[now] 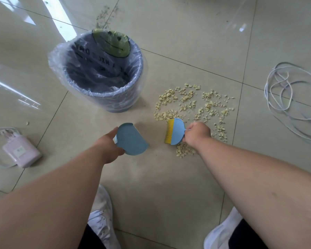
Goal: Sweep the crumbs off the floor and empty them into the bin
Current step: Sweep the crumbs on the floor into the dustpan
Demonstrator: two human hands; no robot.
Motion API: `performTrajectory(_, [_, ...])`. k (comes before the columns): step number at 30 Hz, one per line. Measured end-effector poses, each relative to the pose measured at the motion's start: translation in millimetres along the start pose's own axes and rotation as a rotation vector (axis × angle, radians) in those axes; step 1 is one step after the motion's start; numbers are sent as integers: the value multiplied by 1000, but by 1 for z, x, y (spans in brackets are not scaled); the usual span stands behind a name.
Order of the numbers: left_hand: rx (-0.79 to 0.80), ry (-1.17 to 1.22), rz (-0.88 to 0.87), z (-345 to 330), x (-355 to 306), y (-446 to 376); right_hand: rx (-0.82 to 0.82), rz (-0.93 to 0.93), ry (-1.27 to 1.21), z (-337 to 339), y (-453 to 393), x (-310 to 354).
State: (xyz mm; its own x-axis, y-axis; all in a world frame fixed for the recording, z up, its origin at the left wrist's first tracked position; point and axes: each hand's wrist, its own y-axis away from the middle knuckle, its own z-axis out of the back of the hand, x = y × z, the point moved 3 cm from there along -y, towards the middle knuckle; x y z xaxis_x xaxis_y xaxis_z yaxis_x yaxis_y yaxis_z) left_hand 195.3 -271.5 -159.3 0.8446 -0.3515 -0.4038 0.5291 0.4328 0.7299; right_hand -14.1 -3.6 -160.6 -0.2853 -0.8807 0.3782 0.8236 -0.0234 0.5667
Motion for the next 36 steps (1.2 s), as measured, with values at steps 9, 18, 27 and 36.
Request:
performTrajectory(9, [64,-37,-69,-8,-7,-3,221,-24,-182,34,4,-33])
performTrajectory(18, [178,-168,-119,-38,-19,2,376,231,373,26,22,-65])
performTrajectory(27, [88,-254,-153,-52,-28,-5,106,298,423,48,-12,-53])
performTrajectory(36, [101,-242,-164,-55,-30,-12,44,271,377,66,-30,-45])
